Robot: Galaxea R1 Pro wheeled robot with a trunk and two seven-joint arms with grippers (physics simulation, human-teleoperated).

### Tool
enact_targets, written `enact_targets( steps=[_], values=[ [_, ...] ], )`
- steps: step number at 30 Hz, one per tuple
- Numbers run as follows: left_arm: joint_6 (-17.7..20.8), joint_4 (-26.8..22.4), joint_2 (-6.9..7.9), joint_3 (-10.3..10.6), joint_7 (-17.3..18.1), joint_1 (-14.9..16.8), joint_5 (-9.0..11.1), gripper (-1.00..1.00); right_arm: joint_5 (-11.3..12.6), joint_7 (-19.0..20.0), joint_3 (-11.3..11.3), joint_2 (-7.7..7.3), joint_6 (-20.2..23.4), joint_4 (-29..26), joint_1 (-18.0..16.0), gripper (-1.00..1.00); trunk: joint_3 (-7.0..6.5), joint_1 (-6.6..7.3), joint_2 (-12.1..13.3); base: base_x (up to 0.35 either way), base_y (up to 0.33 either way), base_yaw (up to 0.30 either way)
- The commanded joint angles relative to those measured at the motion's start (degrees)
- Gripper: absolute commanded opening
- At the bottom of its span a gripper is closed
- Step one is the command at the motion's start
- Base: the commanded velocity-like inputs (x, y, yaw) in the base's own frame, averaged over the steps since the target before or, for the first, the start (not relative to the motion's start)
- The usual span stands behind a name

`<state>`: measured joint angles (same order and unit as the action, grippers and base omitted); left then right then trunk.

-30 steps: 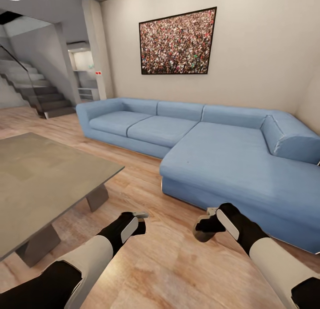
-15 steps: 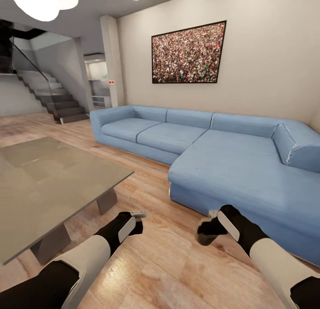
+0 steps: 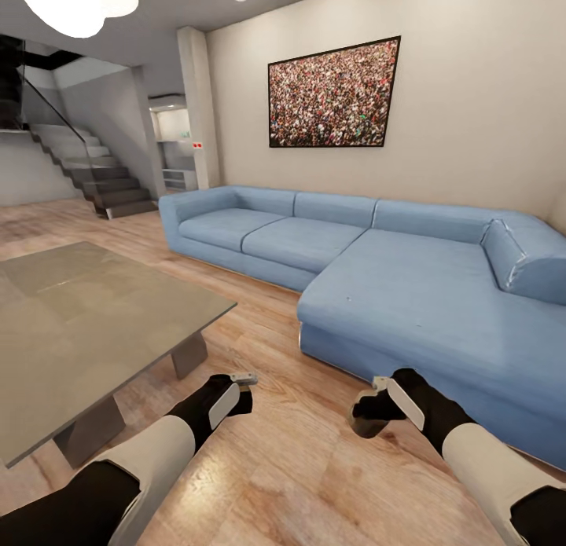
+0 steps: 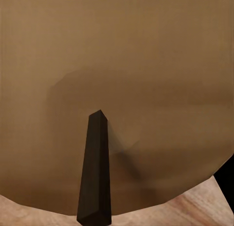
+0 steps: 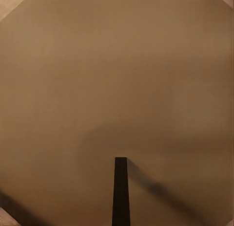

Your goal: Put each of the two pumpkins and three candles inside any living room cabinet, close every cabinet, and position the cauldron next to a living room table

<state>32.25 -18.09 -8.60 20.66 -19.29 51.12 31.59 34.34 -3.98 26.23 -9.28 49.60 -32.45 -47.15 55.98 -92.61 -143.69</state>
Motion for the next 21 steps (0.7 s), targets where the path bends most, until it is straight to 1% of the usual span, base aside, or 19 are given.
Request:
enact_targets(
  steps=[1, 8, 16, 21],
  values=[
    [0.19, -0.10, 0.01, 0.43, -0.48, 0.03, 0.60, -1.00, 0.56, -0.41, 0.45, -0.05, -0.02, -0.02, -0.05, -1.00, 0.06, 0.01, -0.03, 0.000, 0.000, 0.000],
    [0.12, -0.10, -0.05, 0.44, -0.48, 0.03, 0.67, -1.00, 0.56, -0.41, 0.56, 1.21, -0.35, 0.10, -0.05, -1.00, -0.34, 0.01, -0.03, 0.000, 0.000, 0.000],
    [0.10, -0.03, -0.10, 0.51, -0.48, 0.03, 0.68, -1.00, 0.60, -0.41, 0.58, 1.37, -0.38, 0.11, -0.05, -1.00, -0.98, 0.01, -0.03, 0.000, 0.000, 0.060],
    [0.18, 0.15, -0.10, 0.52, -0.48, 0.03, 0.67, -1.00, 0.61, -0.41, 0.58, 1.37, -0.30, 0.11, -0.05, -1.00, -2.12, 0.14, 0.04, 0.000, 0.000, 0.010]
  ],
)
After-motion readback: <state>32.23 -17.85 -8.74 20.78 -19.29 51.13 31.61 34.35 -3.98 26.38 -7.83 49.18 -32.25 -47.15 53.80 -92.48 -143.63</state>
